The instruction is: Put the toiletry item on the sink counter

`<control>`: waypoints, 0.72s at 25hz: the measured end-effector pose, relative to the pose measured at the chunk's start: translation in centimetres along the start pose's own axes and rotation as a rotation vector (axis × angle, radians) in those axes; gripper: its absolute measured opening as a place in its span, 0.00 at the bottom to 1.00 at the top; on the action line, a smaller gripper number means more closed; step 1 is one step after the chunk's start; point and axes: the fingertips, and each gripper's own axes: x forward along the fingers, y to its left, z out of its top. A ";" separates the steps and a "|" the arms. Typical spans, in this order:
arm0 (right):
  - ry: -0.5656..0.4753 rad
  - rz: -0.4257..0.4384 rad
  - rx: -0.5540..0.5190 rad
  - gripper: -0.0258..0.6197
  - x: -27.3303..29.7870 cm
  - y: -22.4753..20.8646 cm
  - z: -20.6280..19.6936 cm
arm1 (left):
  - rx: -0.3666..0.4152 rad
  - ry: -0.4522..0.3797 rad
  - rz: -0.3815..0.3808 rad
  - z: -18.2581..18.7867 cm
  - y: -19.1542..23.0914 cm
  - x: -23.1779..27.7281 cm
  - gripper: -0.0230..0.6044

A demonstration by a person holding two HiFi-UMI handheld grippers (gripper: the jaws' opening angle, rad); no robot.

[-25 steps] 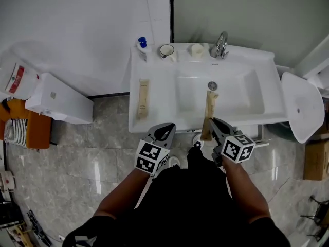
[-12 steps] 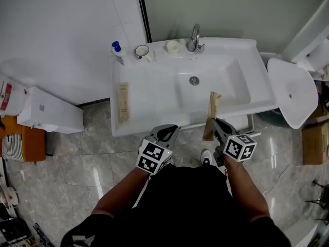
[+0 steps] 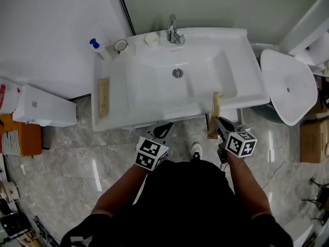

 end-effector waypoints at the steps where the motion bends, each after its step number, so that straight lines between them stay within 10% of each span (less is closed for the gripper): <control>1: 0.013 -0.001 -0.027 0.07 -0.3 -1.0 -0.2 | -0.004 0.004 0.007 0.0 -0.5 0.6 0.04; 18: 0.418 0.106 -0.621 0.06 -2.2 -12.6 -9.0 | -0.188 0.020 0.150 -1.6 -6.1 6.9 0.04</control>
